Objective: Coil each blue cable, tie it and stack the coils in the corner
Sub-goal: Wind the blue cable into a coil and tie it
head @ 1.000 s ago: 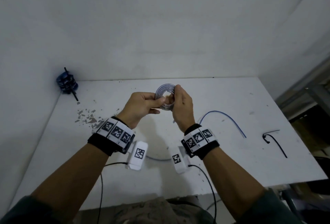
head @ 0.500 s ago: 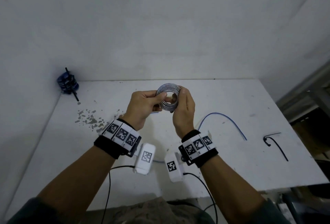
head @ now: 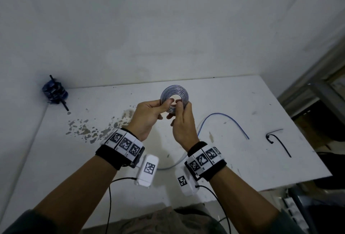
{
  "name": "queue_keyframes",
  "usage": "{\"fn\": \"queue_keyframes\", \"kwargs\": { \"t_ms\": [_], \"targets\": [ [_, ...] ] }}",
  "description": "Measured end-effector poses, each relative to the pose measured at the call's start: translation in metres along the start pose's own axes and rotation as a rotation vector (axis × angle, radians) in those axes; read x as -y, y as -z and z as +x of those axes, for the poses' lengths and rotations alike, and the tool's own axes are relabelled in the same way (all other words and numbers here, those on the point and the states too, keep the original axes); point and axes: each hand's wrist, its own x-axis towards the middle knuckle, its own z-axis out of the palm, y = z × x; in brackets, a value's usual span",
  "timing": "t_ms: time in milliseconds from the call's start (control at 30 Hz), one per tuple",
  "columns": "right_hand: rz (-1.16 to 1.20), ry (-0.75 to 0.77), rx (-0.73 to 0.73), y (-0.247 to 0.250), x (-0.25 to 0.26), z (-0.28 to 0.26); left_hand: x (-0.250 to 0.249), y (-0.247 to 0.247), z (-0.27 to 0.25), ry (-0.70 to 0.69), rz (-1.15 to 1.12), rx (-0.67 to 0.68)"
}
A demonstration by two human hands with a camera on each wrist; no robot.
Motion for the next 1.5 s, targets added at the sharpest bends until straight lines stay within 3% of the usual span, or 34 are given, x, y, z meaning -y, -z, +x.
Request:
{"fn": "queue_keyframes", "kwargs": {
  "t_ms": [133, 300, 500, 667, 900, 1133, 1333, 1400, 1500],
  "targets": [
    [-0.032, -0.06, 0.059, 0.033, -0.009, -0.001, 0.01, -0.011, 0.004, 0.014, 0.12, 0.07],
    [-0.088, -0.097, 0.337, 0.104, -0.012, -0.004, 0.015, -0.041, 0.021, 0.046, 0.085, 0.288],
    [-0.278, -0.146, 0.579, 0.186, -0.02, 0.005, 0.029, -0.127, 0.039, -0.072, 0.462, 0.437],
    [-0.191, -0.26, 0.529, 0.251, -0.04, 0.008, 0.054, -0.189, 0.045, -0.14, 0.523, 0.477],
    [-0.115, -0.324, 0.396, 0.308, -0.076, 0.009, 0.096, -0.264, 0.055, -0.285, 0.57, 0.344],
    [-0.081, -0.334, 0.294, 0.339, -0.107, 0.011, 0.114, -0.298, 0.057, -0.273, 0.541, 0.28],
    [0.182, -0.511, 0.278, 0.353, -0.114, 0.021, 0.115, -0.315, 0.067, -0.192, 0.553, 0.282],
    [0.049, -0.535, 0.15, 0.366, -0.13, 0.029, 0.121, -0.315, 0.075, -0.129, 0.577, 0.243],
    [-0.537, -0.501, -0.124, 0.4, -0.172, 0.044, 0.132, -0.311, 0.091, 0.011, 0.551, 0.118]
  ]
}}
